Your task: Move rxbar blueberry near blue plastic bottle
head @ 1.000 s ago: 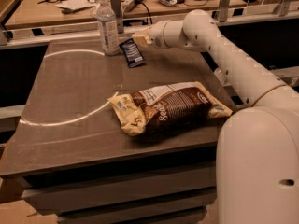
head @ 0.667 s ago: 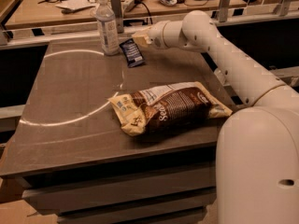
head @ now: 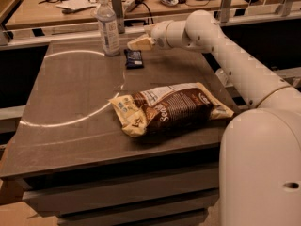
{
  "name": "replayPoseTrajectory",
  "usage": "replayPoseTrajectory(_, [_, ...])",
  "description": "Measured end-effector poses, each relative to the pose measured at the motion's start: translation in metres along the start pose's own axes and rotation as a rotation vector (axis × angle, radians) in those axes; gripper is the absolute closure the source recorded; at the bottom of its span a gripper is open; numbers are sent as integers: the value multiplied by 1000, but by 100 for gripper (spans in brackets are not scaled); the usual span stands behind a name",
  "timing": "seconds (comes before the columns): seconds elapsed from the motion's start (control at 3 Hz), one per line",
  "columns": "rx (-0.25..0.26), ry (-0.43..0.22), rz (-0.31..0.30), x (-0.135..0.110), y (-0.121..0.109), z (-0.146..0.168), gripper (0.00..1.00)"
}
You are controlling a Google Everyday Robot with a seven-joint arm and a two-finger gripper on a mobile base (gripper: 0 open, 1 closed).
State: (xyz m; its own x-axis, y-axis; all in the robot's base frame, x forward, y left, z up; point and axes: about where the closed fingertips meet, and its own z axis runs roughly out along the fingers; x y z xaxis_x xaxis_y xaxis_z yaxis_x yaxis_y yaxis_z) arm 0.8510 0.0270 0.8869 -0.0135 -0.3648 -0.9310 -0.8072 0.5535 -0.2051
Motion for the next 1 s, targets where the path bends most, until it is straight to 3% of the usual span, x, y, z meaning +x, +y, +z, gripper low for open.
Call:
replayPoseTrajectory(0.33, [28,-3,0,-1,-14,-25,0])
replayPoseTrajectory(0.67, [87,-30,-26,-12,-32,-82,0])
replayPoseTrajectory(1.0, [180,-74,-39,-18,-46,-125,0])
